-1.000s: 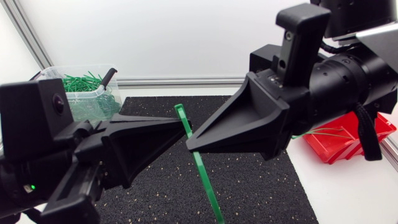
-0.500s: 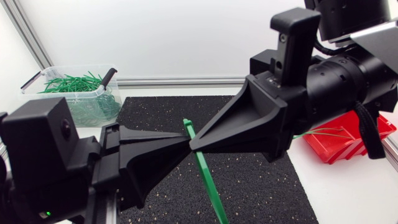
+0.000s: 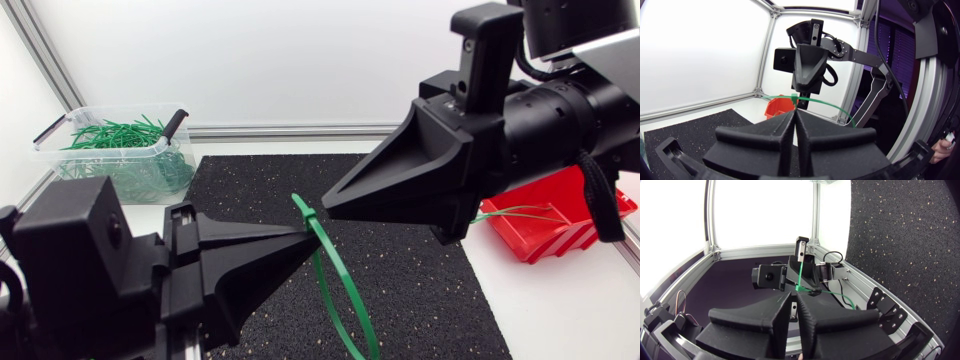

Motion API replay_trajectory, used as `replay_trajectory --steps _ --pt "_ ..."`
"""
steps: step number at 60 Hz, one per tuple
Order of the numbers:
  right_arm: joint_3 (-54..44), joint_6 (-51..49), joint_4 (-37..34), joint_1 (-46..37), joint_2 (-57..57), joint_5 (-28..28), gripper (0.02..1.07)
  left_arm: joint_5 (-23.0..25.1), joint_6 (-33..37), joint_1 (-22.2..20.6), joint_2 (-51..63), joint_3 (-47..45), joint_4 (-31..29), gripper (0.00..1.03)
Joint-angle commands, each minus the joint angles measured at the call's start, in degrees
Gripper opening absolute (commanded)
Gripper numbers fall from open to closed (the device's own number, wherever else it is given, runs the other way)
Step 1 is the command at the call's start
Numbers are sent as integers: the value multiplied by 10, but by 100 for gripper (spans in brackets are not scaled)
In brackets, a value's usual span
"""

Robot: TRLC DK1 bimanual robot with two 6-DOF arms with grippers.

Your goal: Take a green cable tie from the red box, thread the tail through the head to close it, then place it in the transparent bin on the left.

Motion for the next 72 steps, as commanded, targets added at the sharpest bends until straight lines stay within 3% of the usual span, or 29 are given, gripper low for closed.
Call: replay_trajectory --steps 1,14,44,50,57,72 --pt "-1 -12 4 -10 -16 2 23 6 35 8 -8 -8 3 4" --pt "22 -62 5 -39 -2 -9 23 6 90 32 -13 -12 -3 4" --pt "86 -274 5 -51 157 -29 27 15 258 62 -14 -22 -8 4" --pt "96 -299 5 -50 177 -46 28 33 268 79 -8 -22 -11 4" --pt "101 -308 4 -33 182 -55 38 52 275 96 1 -22 -10 4" --pt "113 -312 0 -6 187 -57 39 63 288 105 10 -25 -10 4"
